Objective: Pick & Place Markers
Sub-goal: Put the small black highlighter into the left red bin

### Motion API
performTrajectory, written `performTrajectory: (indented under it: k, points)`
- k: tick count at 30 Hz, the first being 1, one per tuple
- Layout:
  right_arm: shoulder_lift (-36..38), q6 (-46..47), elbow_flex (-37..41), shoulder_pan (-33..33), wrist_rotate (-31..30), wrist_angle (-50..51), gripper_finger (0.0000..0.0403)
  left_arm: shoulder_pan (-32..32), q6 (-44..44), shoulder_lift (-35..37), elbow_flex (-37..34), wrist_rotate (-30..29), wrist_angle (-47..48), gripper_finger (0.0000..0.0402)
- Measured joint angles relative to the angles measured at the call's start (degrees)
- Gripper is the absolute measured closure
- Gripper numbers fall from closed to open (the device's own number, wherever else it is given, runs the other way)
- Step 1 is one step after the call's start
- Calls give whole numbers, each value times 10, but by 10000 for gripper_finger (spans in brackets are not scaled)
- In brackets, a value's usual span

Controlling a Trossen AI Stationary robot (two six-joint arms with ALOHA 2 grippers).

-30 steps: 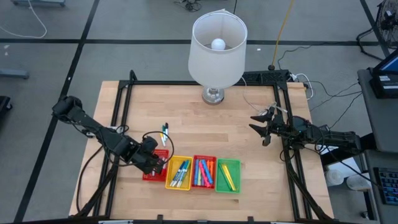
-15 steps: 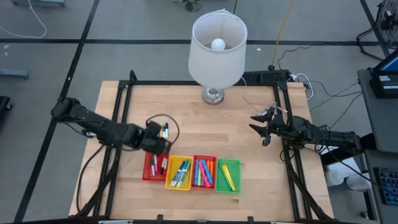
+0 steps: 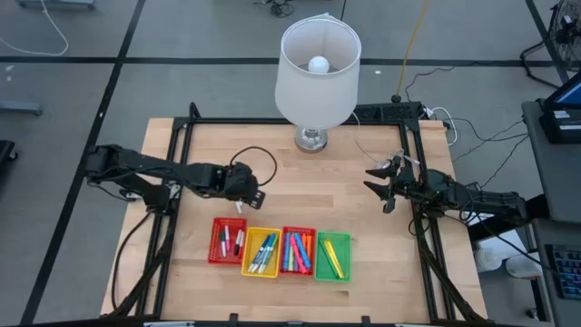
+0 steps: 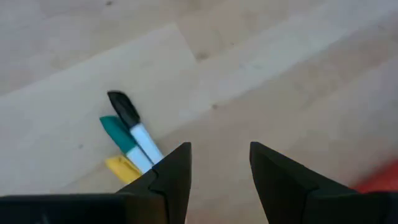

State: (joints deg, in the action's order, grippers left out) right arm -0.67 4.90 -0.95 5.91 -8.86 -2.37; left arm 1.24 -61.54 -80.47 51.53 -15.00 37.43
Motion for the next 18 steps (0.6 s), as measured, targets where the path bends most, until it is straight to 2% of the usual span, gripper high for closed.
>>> performTrajectory:
  k: [8,18]
  points:
    - [0,0,0,0,0,-10,234,-49,-20,-68,0,21,0,236]
    - [0,0,0,0,-1,-18,234,-65,-50,-131,0,46,4,236]
